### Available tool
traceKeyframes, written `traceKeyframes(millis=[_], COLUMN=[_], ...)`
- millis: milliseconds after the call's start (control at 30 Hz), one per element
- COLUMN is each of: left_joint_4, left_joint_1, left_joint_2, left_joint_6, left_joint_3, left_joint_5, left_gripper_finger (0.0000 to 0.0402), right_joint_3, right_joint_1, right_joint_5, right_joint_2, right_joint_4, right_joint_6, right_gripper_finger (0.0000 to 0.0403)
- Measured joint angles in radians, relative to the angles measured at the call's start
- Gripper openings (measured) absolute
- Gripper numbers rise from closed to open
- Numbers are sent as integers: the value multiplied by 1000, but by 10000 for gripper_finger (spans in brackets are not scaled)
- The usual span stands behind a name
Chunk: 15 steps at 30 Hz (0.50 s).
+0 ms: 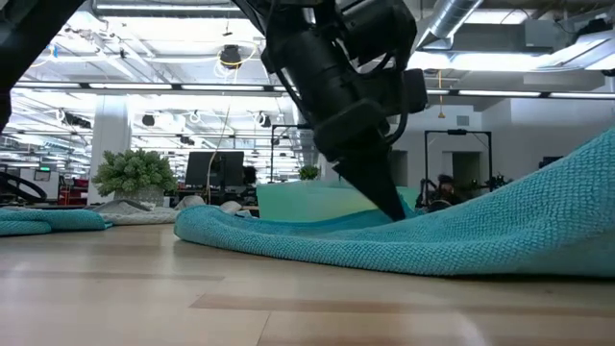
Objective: Fold microfiber towels
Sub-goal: Fold the right blue microfiber towel
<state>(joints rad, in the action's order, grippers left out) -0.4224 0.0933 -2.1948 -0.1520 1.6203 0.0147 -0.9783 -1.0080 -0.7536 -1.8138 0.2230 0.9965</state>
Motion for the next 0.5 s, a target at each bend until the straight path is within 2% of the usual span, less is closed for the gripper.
traceKeyframes(millis=[133,367,500], left_joint_4=[51,43,38], left_joint_1=[0,0,0], left_joint_2=[0,0,0], left_joint_6=[-2,-2,11], left_joint_3=[0,0,0], left_joint_5=[1,13,-13], left_gripper_finger=[95,25,3], right_joint_3=[0,0,0], right_joint_1=[0,0,0], right_joint_5=[0,0,0], right_joint_2=[0,0,0], right_joint_4=[0,0,0], right_joint_6=[1,1,2], right_gripper_finger=[10,11,11])
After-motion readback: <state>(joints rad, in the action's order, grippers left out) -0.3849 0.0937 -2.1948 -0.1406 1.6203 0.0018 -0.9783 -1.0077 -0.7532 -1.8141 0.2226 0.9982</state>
